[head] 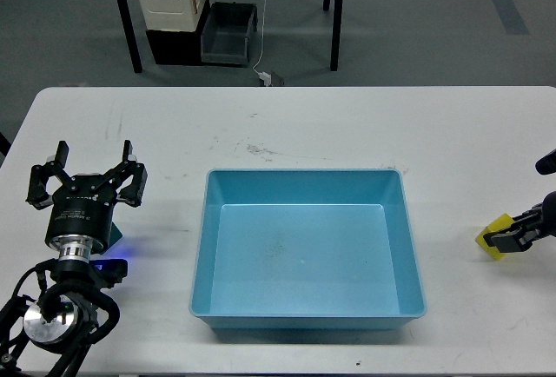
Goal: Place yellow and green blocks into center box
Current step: 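Close the right gripper on the yellow cube and lift it, then carry the yellow cube over the bin and release it inside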
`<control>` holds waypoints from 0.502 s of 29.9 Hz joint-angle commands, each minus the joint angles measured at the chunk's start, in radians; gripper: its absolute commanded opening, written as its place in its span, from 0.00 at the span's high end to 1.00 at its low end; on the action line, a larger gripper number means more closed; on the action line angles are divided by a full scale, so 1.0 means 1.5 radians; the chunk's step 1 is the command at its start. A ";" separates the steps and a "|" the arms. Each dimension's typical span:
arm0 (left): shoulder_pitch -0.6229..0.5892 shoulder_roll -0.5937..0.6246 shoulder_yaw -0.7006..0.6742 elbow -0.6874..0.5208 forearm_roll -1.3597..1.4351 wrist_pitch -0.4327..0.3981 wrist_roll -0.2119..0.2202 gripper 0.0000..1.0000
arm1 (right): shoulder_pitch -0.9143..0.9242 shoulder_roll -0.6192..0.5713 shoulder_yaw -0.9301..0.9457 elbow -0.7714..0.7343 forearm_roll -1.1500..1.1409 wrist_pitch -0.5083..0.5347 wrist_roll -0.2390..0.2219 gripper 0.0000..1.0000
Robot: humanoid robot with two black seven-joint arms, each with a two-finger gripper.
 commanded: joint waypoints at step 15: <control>-0.031 0.154 0.001 0.001 0.000 0.038 0.010 0.00 | 0.279 0.015 0.052 0.138 0.094 0.020 0.000 0.85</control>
